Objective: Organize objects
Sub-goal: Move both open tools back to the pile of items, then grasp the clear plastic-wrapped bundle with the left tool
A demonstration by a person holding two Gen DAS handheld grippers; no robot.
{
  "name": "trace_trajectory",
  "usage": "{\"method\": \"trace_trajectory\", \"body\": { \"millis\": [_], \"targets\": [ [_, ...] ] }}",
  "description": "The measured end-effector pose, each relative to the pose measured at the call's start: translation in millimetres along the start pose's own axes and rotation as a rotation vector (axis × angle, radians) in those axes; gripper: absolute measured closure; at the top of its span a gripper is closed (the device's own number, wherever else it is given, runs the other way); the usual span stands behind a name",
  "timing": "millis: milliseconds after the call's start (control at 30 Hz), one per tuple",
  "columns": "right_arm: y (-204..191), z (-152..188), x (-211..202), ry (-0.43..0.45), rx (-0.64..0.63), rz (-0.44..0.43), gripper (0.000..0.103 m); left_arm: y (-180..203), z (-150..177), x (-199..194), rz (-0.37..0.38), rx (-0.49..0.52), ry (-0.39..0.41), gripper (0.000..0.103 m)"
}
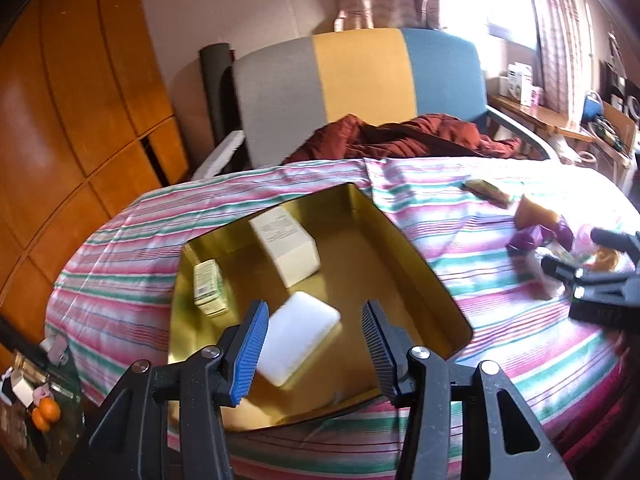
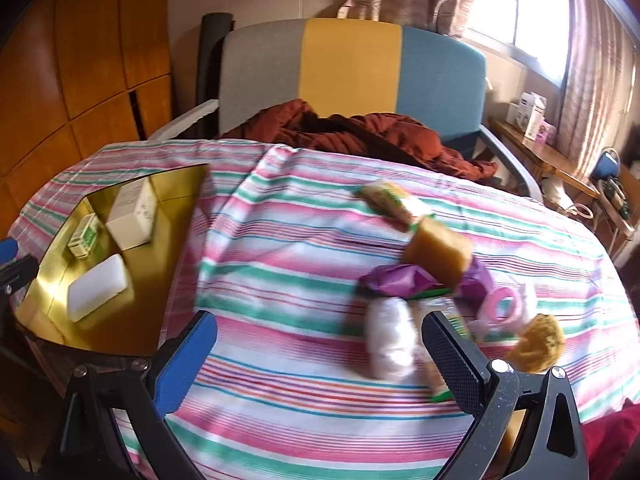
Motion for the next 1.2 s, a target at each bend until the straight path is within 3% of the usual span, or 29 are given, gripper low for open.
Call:
{"method": "trace_trajectory", "body": {
  "millis": [133,200,300,433,567,667,867,1133,1200],
  "targets": [
    [40,-9,-4,0.009,0.029,0.060,0.000,23,-3,3,0.088,0.018,-0.012,0.053],
    [66,-14,-7,0.018,0.052,0.105,0.000,36,-5,4,0.132,0.032,-0.011,0.041],
    [111,-19,-13,0.038,0.113,0.171,0.000,60,-8,6,0.232,0.037,-0.025,0.039],
    [169,-13,-13,0.041,0.267,0.206,0.000,92,-10,10,0.312,0.073,-0.045,0.039],
    [210,2,-8,0.033,0.491,0.176,0.000,126,-7,17,0.389,0.106,-0.105,0.039],
    [222,6,-10,0.042,0.580,0.152,0.000,152,-7,23,0.429,0.131,-0.135,0.039],
    [225,7,-12,0.055,0.628,0.119,0.000,205,-5,46,0.486,0.158,-0.214,0.040],
    [225,10,-9,0.048,0.676,0.065,0.000,260,-16,75,0.598,0.074,-0.299,0.041],
    [225,10,-9,0.050,0.684,0.056,0.000,272,-18,86,0.604,0.059,-0.316,0.047]
  ]
}}
Point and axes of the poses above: each gripper's, at about its wrist camera, not at the fingertips, and x roughly the way its jaws point, y to its right, z to its underside, the point moved 10 cm from there along x, roughly the way its jaws point, and after that the axes turned 4 degrees about y, right-handed, at the moved point
